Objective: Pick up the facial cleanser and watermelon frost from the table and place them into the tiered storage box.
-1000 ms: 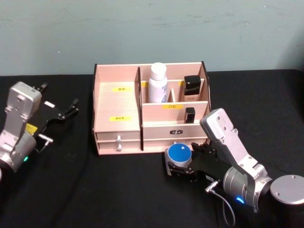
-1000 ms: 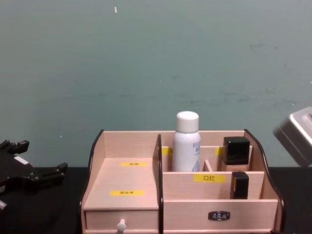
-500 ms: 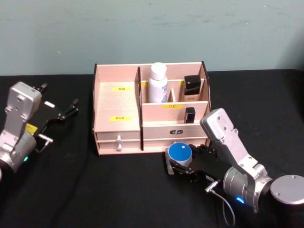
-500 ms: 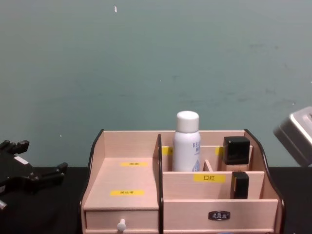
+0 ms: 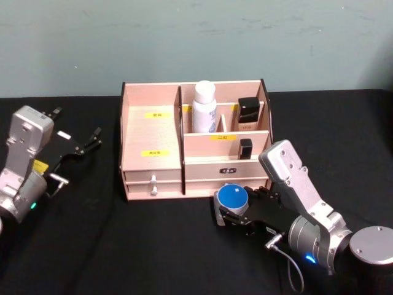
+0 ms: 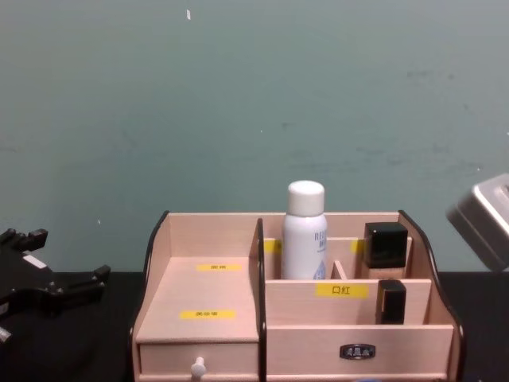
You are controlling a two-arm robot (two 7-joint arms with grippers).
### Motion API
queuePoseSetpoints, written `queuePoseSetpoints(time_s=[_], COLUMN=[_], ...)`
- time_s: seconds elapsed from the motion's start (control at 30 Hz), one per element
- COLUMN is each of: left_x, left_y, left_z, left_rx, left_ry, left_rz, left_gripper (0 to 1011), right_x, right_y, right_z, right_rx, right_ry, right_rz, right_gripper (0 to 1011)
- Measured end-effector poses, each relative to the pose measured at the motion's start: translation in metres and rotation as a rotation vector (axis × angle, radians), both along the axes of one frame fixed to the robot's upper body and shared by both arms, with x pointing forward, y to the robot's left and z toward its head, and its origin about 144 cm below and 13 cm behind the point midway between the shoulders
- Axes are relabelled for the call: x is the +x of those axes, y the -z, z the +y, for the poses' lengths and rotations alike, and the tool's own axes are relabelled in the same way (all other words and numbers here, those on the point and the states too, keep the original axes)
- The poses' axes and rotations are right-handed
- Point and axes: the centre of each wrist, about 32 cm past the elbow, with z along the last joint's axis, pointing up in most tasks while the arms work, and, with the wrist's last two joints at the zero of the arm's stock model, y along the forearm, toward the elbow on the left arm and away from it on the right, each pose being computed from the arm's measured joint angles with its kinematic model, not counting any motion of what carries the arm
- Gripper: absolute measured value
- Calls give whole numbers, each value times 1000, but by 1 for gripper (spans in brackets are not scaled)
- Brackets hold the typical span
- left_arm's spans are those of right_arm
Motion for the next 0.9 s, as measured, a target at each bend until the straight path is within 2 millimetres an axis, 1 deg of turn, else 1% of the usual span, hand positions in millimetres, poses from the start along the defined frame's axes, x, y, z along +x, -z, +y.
queuePoseSetpoints(time_s=[0.33, 0.5, 0.73, 0.9], left_x=[0, 0, 0, 0], left_y=[0, 0, 0, 0], left_z=[0, 0, 0, 0], left_rx=[0, 0, 0, 0], left_ry=[0, 0, 0, 0], left_rz=[0, 0, 0, 0], left_gripper=[1001, 1001, 1001, 1001], right_x=[1, 0, 0, -1], right_y=[1, -3, -14, -29], right_z=[-3, -4, -3, 3], right_rx=[20, 31, 43, 69], right_ry=[-5, -20, -49, -90], right_rz=[1, -7, -26, -49], right_gripper=[715, 715, 715, 715])
